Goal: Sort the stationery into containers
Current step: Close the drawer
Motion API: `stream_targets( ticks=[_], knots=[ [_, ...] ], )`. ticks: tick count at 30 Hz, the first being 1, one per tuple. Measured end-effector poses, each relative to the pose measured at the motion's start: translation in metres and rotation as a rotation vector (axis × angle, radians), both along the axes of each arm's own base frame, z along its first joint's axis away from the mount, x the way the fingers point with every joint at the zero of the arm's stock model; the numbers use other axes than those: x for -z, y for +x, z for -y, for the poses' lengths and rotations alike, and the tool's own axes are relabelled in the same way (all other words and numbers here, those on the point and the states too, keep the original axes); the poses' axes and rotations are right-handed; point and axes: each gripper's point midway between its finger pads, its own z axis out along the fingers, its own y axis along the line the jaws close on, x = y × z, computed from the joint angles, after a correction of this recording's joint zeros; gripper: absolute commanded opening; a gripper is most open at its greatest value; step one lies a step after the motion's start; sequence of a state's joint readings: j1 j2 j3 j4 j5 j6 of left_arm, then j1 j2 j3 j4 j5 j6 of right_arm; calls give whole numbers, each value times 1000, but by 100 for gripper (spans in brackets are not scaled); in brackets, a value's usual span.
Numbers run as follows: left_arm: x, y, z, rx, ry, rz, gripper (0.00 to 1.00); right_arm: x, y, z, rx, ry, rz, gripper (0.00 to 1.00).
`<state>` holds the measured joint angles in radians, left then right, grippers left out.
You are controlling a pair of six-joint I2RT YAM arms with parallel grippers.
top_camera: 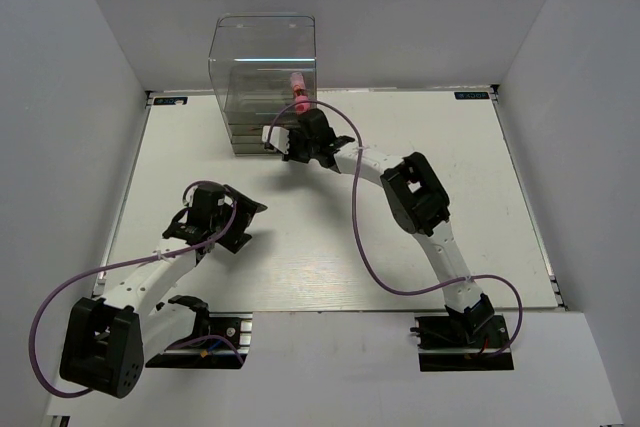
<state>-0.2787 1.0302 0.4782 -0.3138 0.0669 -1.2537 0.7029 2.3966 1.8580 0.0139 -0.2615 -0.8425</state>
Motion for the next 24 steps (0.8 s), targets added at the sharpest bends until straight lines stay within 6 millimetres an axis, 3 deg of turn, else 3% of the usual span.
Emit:
stream_targets(
  ticks=[14, 21, 24],
  knots=[
    [4, -5, -1, -8, 0, -29, 100, -5, 30, 3, 120, 42, 122, 0],
    [4, -4, -1, -14, -5, -31, 100, 3, 27, 6, 125, 47, 98, 0],
    [3, -3, -1, -14, -7, -26, 100, 14, 6, 9, 58, 40, 0, 4]
  ],
)
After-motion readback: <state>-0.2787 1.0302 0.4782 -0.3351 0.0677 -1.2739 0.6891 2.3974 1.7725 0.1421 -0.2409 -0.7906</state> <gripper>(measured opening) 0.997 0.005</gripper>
